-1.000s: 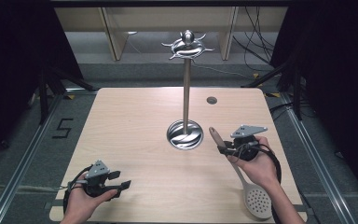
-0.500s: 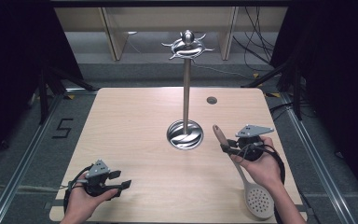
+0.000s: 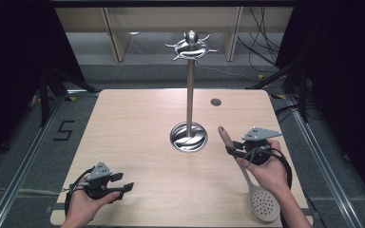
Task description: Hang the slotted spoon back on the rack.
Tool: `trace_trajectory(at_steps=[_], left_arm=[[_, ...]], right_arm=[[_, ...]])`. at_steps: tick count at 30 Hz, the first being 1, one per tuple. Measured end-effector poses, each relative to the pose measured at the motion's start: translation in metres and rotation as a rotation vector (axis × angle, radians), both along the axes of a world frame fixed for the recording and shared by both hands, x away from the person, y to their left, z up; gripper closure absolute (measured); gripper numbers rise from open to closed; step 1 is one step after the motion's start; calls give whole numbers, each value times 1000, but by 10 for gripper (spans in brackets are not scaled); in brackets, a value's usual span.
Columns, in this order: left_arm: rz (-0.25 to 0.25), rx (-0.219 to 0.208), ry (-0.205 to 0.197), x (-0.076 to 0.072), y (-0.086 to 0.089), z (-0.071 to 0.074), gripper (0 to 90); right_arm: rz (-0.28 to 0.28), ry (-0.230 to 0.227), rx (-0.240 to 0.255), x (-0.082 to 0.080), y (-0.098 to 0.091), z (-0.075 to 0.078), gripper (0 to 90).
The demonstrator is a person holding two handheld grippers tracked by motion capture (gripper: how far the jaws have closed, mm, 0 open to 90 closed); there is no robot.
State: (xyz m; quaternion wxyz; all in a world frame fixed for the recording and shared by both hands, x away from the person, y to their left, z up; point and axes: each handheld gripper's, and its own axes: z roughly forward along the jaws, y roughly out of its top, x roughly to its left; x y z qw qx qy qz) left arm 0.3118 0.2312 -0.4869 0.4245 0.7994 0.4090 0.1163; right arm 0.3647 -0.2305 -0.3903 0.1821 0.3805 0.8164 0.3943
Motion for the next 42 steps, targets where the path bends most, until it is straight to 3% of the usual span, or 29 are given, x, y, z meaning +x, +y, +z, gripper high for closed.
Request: trace_trajectory(at_steps=[4, 5, 6, 10, 12, 13, 25, 29, 31, 35, 39, 42], left_arm=[[0, -1, 0, 1, -1, 0, 383], [-16, 27, 1, 2, 1, 1, 383], [-15, 28, 1, 3, 1, 1, 383], [7, 4, -8, 3, -2, -1, 383], [-10, 28, 1, 2, 0, 0, 383], [9, -2, -9, 1, -1, -1, 383], [-9, 29, -16, 0, 4, 3, 383], [7, 7, -18, 1, 2, 1, 383], [-7, 26, -10, 2, 3, 2, 383], [-5, 24, -12, 2, 2, 2, 383], [2, 21, -18, 2, 2, 2, 383], [1, 22, -15, 2, 2, 2, 383]], right_arm=[[-8, 0, 13, -3, -1, 1, 700], [6, -17, 17, -3, -2, 1, 700], [13, -26, 14, -3, -3, 2, 700], [-1, -38, 24, -7, -4, 3, 700], [-5, -30, 32, -10, -4, 5, 700], [0, -64, 27, -9, -6, 6, 700], [-53, -151, 85, -16, -7, 14, 700], [-61, -198, 109, -16, -11, 16, 700], [-61, -209, 111, -17, -13, 18, 700], [-72, -239, 122, -17, -15, 20, 700], [-86, -226, 136, -21, -14, 22, 700], [-79, -258, 128, -21, -15, 24, 700]])
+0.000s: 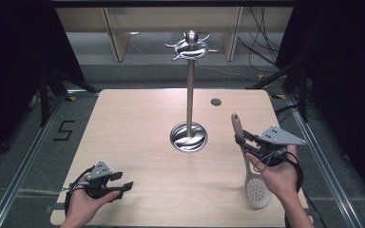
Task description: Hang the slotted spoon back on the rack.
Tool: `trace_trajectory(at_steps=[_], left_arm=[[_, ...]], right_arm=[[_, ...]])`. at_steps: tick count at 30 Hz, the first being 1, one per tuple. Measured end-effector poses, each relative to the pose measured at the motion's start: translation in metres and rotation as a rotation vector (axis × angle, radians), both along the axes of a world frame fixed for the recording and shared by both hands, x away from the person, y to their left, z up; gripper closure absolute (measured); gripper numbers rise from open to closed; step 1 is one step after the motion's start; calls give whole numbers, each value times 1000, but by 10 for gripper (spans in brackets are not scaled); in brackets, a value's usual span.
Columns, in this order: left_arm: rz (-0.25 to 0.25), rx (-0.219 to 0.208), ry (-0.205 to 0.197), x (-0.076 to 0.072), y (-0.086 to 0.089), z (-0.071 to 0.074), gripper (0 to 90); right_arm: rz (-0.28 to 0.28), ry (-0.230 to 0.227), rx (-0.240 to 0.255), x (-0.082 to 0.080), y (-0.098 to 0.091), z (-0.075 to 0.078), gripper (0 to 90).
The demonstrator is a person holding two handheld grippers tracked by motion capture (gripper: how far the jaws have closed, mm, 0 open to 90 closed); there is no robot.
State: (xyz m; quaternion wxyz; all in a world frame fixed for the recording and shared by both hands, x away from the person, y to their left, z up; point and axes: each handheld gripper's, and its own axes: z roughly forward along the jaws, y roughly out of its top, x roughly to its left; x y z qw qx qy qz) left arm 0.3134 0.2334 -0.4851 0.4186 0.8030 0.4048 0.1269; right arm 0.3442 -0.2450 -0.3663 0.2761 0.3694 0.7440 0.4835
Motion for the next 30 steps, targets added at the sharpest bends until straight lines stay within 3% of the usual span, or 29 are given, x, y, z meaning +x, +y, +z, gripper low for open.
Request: trace_trajectory(at_steps=[2, 3, 7, 10, 11, 12, 17, 19, 30], left_arm=[[-8, 1, 0, 1, -1, 0, 383], [-11, 21, -13, 2, 0, 0, 383], [-14, 10, 4, 2, 0, 0, 383], [-10, 12, -1, 2, 0, 0, 383], [-19, 28, -8, 3, 1, 0, 383], [-19, 28, -8, 3, 1, 0, 383], [-20, 28, -8, 3, 0, 0, 383], [-20, 27, -8, 3, 0, 0, 383], [-21, 29, -10, 3, 0, 1, 383]], right_arm=[[3, 2, 4, -1, 0, 2, 700], [6, -11, -2, -1, -1, 2, 700], [-5, -28, 20, 0, -1, 3, 700], [-3, -18, 26, -1, -2, 3, 700], [1, -46, 10, 0, -4, 4, 701], [1, -46, 10, 0, -4, 4, 701], [-9, -39, 48, -4, -3, 9, 701], [3, -61, 41, -2, -4, 10, 701], [-7, -74, 60, -2, -5, 11, 700]])
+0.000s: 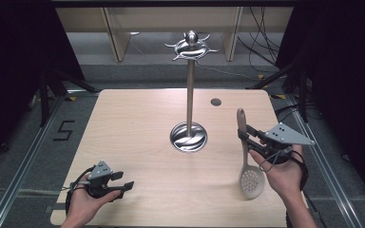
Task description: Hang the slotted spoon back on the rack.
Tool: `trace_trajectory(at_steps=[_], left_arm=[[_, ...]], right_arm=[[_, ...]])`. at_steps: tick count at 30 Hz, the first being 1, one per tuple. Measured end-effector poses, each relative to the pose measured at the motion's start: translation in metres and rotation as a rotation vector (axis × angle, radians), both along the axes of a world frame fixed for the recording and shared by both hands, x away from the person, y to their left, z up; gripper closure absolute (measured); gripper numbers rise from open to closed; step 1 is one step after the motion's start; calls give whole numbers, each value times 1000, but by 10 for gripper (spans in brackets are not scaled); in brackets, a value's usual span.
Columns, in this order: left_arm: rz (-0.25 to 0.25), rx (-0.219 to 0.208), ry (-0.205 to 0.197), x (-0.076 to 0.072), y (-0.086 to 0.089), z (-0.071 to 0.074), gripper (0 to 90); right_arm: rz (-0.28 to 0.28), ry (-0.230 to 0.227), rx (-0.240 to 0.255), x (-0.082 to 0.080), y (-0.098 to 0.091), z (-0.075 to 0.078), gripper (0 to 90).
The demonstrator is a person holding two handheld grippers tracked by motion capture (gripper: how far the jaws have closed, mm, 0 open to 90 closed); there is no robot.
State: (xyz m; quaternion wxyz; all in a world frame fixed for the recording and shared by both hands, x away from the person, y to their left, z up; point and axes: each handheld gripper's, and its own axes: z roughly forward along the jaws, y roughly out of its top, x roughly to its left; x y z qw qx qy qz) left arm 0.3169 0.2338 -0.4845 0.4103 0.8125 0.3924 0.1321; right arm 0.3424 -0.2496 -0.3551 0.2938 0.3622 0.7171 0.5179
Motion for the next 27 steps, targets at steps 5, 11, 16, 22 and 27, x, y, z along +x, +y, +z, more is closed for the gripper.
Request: trace_trajectory(at_steps=[5, 11, 16, 22, 27], left_arm=[[19, -37, 5, -2, -3, -1, 383], [32, -38, 2, -2, -3, 0, 383], [6, -18, 3, -2, -1, 1, 383], [4, -23, 7, -2, -1, 1, 383], [4, -23, 6, -2, -1, 1, 383]], right_arm=[[-5, -3, 19, -2, 0, 4, 701], [2, -13, 19, 2, 0, 5, 701], [5, -30, 19, 3, 1, 9, 701], [4, -45, 28, 4, 4, 12, 701], [3, -69, 23, 6, 6, 17, 700]])
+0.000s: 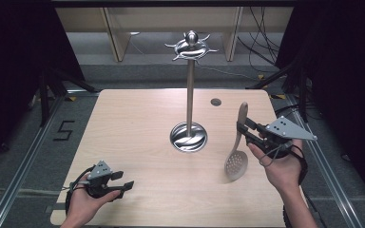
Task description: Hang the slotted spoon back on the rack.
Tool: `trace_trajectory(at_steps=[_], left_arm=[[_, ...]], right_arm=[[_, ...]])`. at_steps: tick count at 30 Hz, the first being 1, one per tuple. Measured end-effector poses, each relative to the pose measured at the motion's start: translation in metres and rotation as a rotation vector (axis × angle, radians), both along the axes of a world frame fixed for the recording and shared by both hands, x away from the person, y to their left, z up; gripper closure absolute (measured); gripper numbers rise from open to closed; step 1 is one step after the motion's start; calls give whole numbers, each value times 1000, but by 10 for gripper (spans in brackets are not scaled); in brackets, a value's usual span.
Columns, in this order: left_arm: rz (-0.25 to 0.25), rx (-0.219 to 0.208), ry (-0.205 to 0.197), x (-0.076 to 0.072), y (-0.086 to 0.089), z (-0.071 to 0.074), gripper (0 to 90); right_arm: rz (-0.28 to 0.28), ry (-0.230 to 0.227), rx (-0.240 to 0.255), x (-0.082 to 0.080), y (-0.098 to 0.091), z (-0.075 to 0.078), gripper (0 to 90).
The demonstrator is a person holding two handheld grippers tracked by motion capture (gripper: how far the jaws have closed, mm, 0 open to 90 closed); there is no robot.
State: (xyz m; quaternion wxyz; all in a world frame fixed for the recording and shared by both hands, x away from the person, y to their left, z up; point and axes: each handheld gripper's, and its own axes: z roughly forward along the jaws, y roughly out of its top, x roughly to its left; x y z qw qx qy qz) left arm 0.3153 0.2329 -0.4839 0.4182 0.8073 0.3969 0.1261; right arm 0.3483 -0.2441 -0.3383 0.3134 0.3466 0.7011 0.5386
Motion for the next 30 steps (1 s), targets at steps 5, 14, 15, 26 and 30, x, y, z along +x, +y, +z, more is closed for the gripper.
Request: trace_trajectory(at_steps=[5, 14, 15, 26, 30], left_arm=[[12, 4, 0, -1, -1, 0, 383], [16, -21, -1, -1, -2, -1, 383], [16, -21, -1, -1, -2, -1, 383], [5, -5, -4, -1, -1, -1, 383], [2, -2, -4, 0, -1, 0, 383]], right_arm=[[8, 9, 23, 1, 3, 2, 701], [2, 3, 24, 2, 9, 10, 700], [2, 3, 24, 2, 9, 10, 700], [3, -22, 39, 6, 19, 18, 700], [8, -27, 29, 7, 21, 19, 700]])
